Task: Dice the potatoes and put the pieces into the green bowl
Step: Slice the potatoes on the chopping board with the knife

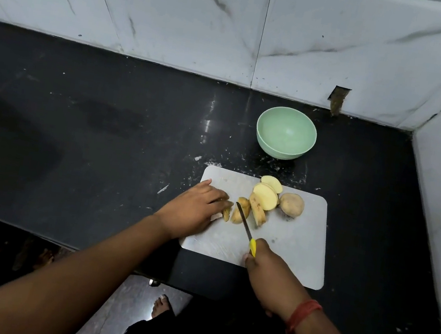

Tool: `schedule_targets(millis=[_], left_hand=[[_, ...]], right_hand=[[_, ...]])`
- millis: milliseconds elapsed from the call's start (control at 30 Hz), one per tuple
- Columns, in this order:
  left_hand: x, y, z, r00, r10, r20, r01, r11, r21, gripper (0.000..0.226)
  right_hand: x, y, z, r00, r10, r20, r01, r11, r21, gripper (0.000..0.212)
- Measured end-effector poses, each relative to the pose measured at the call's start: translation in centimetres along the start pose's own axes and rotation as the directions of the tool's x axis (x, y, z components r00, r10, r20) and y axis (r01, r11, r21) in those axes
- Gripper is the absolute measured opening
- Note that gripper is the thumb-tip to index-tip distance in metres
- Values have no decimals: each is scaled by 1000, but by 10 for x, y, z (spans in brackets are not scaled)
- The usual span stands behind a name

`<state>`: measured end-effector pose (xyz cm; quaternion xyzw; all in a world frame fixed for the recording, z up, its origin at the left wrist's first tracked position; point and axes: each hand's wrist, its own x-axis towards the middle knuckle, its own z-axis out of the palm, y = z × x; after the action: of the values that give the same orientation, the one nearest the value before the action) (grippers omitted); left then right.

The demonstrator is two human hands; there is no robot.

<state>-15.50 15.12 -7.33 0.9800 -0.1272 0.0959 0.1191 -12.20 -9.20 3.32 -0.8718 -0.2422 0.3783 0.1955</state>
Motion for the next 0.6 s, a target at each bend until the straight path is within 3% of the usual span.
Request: schedule_targets(millis=[167, 433, 600], left_hand=[[10, 1, -1, 1000, -3, 18, 2, 998, 60, 27], [-2, 18, 8, 970, -233, -73, 234, 972, 9, 23], [-1, 27, 11, 946, -305, -110, 303, 952, -38, 22]], right_hand=[[4, 2, 2, 999, 35, 12, -35, 999, -7, 13], [16, -7, 11, 998, 29, 48, -26, 998, -53, 12], [28, -11, 15, 996, 65, 67, -57, 993, -106, 6]])
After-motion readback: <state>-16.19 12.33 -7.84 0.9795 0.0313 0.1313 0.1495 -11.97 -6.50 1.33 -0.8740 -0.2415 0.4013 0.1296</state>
